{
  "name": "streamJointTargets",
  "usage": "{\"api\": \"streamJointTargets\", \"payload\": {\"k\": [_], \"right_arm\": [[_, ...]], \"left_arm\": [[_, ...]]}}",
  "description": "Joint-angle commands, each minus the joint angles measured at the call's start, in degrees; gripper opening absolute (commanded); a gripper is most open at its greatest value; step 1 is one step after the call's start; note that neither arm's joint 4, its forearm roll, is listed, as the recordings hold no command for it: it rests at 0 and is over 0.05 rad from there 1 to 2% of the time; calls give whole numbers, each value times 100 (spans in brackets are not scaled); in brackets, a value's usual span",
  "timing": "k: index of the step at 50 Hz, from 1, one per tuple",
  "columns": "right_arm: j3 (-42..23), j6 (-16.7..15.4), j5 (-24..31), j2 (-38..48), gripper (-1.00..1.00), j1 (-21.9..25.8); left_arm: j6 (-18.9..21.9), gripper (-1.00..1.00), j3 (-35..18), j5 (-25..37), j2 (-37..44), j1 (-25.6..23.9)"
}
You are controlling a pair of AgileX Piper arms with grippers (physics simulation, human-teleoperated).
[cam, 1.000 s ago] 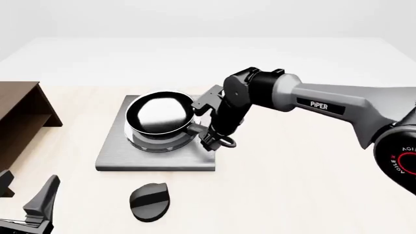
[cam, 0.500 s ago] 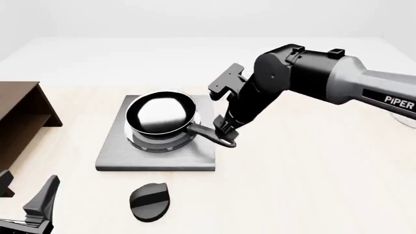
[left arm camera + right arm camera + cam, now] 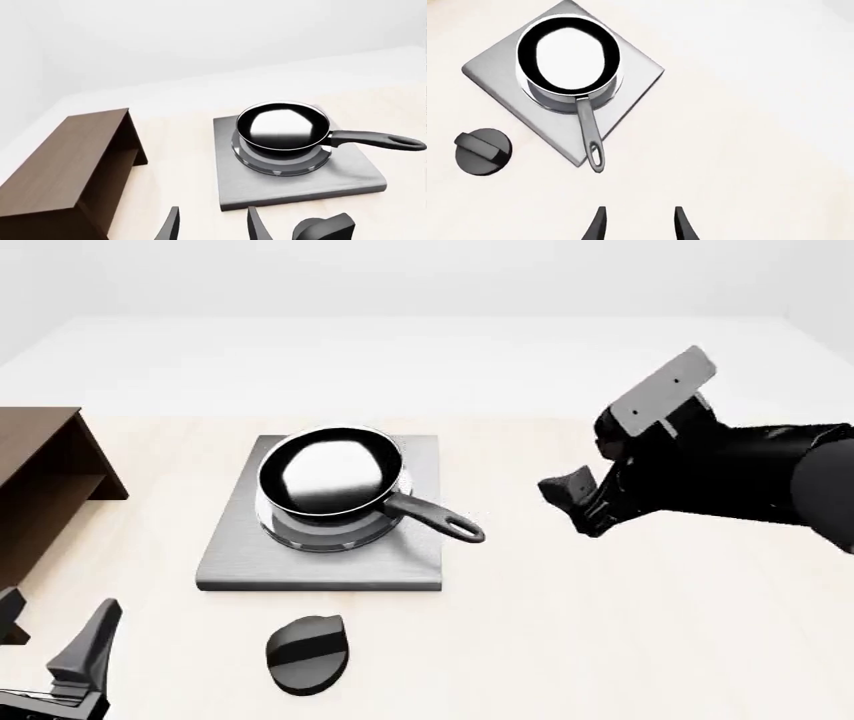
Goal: Turn on the stove and put the frying pan on it.
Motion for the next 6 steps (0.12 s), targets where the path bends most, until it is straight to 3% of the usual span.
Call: {"api": "streamJointTargets", "payload": {"k": [1, 2, 3, 4, 5, 6], "right_arm": [[1806, 586, -1336, -1981, 100, -540], [1985, 568, -1387, -2178, 100, -694], [2263, 485, -1485, -2366, 100, -875], [2416, 490, -1541, -2600, 100, -935], [2561, 509, -1558, -2773, 100, -1021], [2785, 455, -1593, -2975, 100, -1169]], "left_arm": [[-47, 100, 6, -29, 0, -91], [-66, 100, 4, -30, 0, -103], [-139, 100, -69, -577, 0, 203], [-116, 100, -49, -422, 0, 113], [-148, 100, -48, 167, 0, -62], [-119, 100, -111, 105, 0, -98]]}}
